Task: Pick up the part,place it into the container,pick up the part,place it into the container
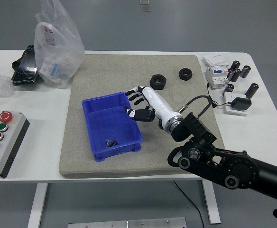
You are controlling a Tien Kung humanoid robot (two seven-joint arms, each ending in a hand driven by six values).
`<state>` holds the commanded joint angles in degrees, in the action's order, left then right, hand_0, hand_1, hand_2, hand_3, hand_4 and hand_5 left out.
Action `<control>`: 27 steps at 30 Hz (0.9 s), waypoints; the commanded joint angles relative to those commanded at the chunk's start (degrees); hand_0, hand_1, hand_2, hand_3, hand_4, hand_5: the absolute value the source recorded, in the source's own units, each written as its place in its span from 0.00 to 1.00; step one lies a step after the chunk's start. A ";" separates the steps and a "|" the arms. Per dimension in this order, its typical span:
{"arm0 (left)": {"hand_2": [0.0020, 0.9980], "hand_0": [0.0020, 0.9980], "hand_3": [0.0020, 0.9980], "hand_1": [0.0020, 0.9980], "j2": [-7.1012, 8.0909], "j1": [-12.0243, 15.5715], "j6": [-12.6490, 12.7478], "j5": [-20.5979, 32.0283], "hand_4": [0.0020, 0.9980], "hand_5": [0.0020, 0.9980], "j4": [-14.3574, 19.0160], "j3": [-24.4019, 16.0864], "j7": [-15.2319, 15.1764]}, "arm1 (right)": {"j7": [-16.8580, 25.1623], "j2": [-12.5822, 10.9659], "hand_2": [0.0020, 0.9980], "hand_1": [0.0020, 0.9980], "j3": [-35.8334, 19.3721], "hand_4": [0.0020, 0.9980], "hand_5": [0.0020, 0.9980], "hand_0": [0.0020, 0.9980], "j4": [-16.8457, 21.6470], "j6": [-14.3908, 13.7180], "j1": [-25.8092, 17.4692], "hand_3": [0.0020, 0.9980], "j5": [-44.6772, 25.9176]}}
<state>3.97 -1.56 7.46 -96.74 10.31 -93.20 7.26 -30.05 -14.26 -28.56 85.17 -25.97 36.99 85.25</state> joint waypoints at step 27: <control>0.54 0.63 0.62 0.53 0.19 -0.07 0.11 -0.40 0.71 0.39 0.00 -0.11 -0.14 | -6.93 -2.44 0.84 0.70 -5.76 0.82 0.23 0.31 -5.16 23.17 -6.66 0.91 23.61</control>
<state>4.16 -1.62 7.57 -97.14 10.31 -93.31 7.12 -36.98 -16.69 -34.31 80.01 -2.80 30.33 108.86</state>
